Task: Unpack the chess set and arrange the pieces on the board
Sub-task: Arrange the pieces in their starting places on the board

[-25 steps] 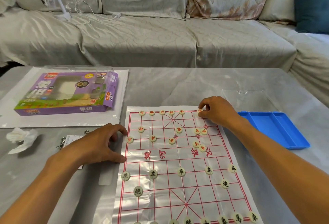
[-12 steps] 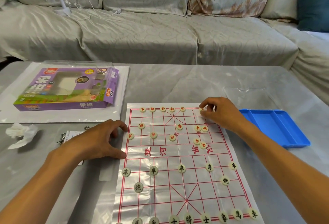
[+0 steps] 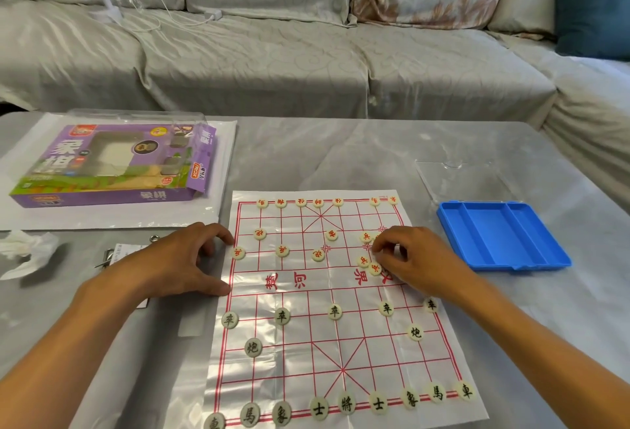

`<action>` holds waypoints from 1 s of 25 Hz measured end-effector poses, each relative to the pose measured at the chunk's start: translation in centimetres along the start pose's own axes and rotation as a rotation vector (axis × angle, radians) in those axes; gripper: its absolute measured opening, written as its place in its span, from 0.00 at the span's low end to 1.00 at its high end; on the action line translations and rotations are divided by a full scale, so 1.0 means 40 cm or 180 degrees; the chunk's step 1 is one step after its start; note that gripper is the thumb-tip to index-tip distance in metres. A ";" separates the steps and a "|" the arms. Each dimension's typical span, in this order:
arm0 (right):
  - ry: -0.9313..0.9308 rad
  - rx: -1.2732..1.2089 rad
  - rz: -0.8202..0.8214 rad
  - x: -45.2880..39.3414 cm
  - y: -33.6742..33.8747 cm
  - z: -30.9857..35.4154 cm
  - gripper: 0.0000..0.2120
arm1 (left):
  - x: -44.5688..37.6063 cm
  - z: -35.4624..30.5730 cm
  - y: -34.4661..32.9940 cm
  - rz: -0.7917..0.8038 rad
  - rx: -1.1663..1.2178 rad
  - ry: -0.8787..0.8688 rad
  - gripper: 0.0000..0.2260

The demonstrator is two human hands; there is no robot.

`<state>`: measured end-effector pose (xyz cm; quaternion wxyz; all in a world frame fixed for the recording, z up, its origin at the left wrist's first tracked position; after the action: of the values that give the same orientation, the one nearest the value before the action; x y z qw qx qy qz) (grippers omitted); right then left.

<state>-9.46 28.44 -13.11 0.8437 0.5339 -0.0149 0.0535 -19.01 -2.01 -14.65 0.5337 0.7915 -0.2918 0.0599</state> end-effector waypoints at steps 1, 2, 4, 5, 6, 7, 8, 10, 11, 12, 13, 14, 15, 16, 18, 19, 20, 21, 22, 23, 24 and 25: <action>0.0005 -0.0027 -0.0125 -0.010 0.009 0.009 0.08 | -0.001 0.002 -0.001 0.0001 0.0015 0.0000 0.30; 0.0022 -0.0044 -0.0227 -0.022 0.016 0.022 0.08 | -0.001 0.003 -0.002 0.0005 0.0022 0.0007 0.30; 0.0083 0.0059 -0.0295 -0.053 0.020 0.050 0.09 | 0.000 0.001 -0.002 0.0011 0.0006 0.0003 0.30; 0.0097 0.0180 -0.0294 -0.069 0.019 0.059 0.09 | 0.000 0.000 0.000 0.0011 -0.0001 -0.0003 0.30; 0.0077 0.0292 -0.0309 -0.081 0.021 0.060 0.10 | 0.001 -0.001 0.001 0.0009 0.0003 -0.0005 0.30; -0.0004 0.0352 -0.0355 -0.087 0.028 0.049 0.09 | 0.001 0.000 0.001 0.0010 0.0009 -0.0008 0.30; -0.0129 0.0352 -0.0416 -0.086 0.039 0.029 0.09 | 0.001 -0.001 0.001 0.0009 0.0015 -0.0017 0.30; -0.0368 0.0273 -0.0494 -0.073 0.056 -0.018 0.08 | 0.000 0.002 0.000 0.0009 0.0036 -0.0010 0.30; -0.0421 0.0258 -0.0477 -0.066 0.057 -0.030 0.08 | -0.001 0.004 0.000 0.0015 0.0041 0.0000 0.31; -0.0385 0.0283 -0.0425 -0.063 0.054 -0.028 0.09 | 0.000 0.003 0.000 0.0021 0.0037 0.0005 0.31; -0.0262 0.0325 -0.0340 -0.067 0.046 -0.012 0.10 | 0.001 0.001 0.000 0.0024 0.0027 0.0007 0.30; -0.0088 0.0356 -0.0235 -0.076 0.033 0.015 0.12 | 0.002 -0.001 0.001 0.0019 0.0024 0.0006 0.30; 0.0084 0.0371 -0.0123 -0.088 0.018 0.047 0.14 | 0.003 -0.001 0.001 0.0020 0.0027 0.0011 0.30; 0.0207 0.0380 -0.0011 -0.102 0.003 0.077 0.16 | 0.004 -0.002 0.001 0.0023 0.0032 0.0012 0.30; 0.0325 0.0432 0.0094 -0.133 -0.018 0.114 0.18 | 0.005 -0.002 0.000 0.0030 0.0031 0.0008 0.30; 0.0360 0.0467 0.0111 -0.146 -0.025 0.122 0.18 | 0.004 -0.002 0.001 0.0030 0.0030 0.0006 0.31; 0.0391 0.0487 0.0124 -0.155 -0.029 0.127 0.17 | 0.003 -0.002 0.001 0.0030 0.0028 0.0002 0.31; 0.0414 0.0494 0.0136 -0.161 -0.031 0.128 0.16 | 0.002 -0.001 0.002 0.0028 0.0026 -0.0002 0.31; 0.0432 0.0503 0.0150 -0.164 -0.031 0.128 0.15 | 0.003 -0.002 0.002 0.0027 0.0031 -0.0005 0.31; 0.0433 0.0504 0.0171 -0.164 -0.031 0.127 0.15 | 0.002 -0.003 0.002 0.0028 0.0036 -0.0005 0.30; 0.0422 0.0490 0.0187 -0.162 -0.031 0.126 0.15 | 0.003 -0.002 0.002 0.0029 0.0044 -0.0004 0.30; 0.0400 0.0457 0.0180 -0.160 -0.030 0.125 0.15 | 0.002 -0.001 0.001 0.0036 0.0052 -0.0002 0.30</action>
<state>-15.53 22.96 -12.58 0.8007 0.5879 0.0268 0.1117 -18.96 -2.02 -14.55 0.5267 0.7942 -0.2960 0.0651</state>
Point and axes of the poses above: each hand's wrist, its own x-axis away from the middle knuckle, its own y-axis out of the back of the hand, z = x × y, the point moved 9 cm from there along -x, towards the middle knuckle, and after that the axes turned 6 degrees about y, right-handed, at the moved point
